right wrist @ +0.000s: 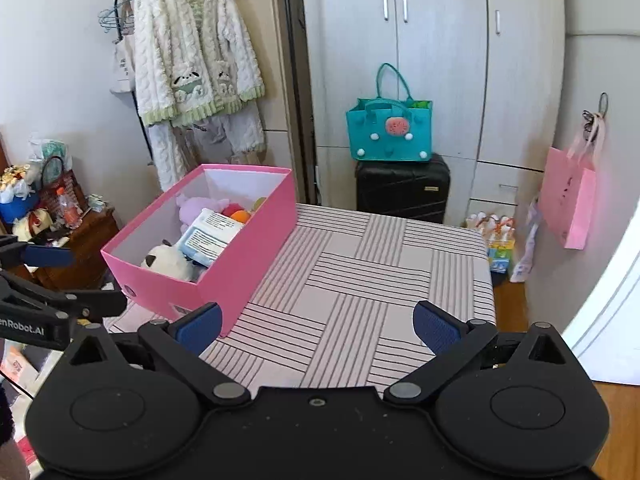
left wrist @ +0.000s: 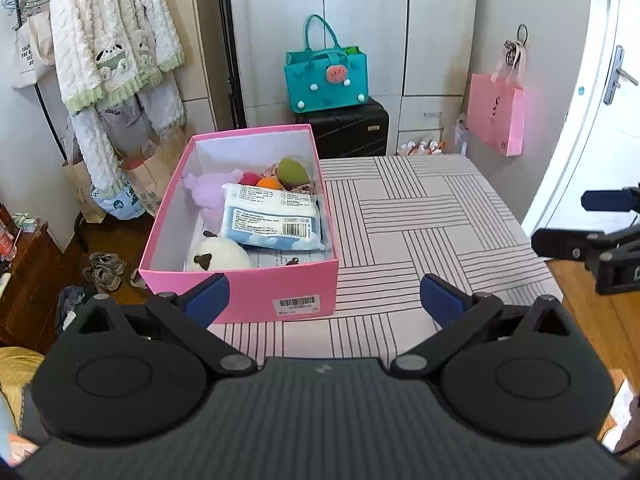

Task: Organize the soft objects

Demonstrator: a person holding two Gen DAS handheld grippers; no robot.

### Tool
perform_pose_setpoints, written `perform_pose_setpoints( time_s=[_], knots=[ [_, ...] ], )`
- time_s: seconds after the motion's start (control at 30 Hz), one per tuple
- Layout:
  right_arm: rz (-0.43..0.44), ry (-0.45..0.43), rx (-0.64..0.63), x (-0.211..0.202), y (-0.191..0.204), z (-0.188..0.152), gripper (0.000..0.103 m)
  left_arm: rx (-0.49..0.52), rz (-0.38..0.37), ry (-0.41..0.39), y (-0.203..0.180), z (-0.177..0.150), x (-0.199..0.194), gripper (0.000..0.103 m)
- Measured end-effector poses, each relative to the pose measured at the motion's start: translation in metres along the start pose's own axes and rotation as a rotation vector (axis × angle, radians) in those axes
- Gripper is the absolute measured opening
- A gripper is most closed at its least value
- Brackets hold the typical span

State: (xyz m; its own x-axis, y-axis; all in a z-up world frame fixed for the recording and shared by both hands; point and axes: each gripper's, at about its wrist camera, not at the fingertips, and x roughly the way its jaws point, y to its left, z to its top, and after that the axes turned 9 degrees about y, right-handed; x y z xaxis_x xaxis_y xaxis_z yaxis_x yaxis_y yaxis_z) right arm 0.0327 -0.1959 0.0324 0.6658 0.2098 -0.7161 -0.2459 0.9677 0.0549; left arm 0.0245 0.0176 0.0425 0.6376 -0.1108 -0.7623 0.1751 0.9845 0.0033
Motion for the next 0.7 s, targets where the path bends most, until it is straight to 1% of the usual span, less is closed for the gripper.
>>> perform_pose_setpoints(
  time_s=[0.07, 0.13, 0.3, 0.4, 0.47, 0.53, 0.7],
  knots=[
    [-0.036, 0.001, -0.01, -0.002, 0.004, -0.003, 0.103, -0.003, -0.004, -0.012, -0.001, -0.002, 0.0, 0.103],
    [-0.079, -0.009, -0.024, -0.002, 0.01, -0.007, 0.103, 0.003, 0.011, -0.027, -0.005, -0.005, 0.0, 0.103],
    [-0.116, -0.021, -0.024, -0.003, 0.02, -0.018, 0.103, -0.017, 0.044, -0.05, -0.005, -0.013, 0.003, 0.103],
    [-0.124, -0.033, -0.01, -0.005, 0.022, -0.022, 0.103, -0.029, 0.103, -0.074, -0.005, -0.016, 0.003, 0.103],
    [-0.125, -0.044, 0.008, -0.008, 0.021, -0.024, 0.103, -0.036, 0.121, -0.087, -0.004, -0.018, 0.004, 0.103],
    [-0.134, -0.056, 0.029, -0.009, 0.019, -0.026, 0.103, -0.036, 0.12, -0.106, -0.002, -0.02, 0.005, 0.103],
    [-0.19, -0.066, 0.061, -0.008, 0.017, -0.034, 0.103, -0.033, 0.121, -0.098, -0.004, -0.025, 0.009, 0.103]
  ],
)
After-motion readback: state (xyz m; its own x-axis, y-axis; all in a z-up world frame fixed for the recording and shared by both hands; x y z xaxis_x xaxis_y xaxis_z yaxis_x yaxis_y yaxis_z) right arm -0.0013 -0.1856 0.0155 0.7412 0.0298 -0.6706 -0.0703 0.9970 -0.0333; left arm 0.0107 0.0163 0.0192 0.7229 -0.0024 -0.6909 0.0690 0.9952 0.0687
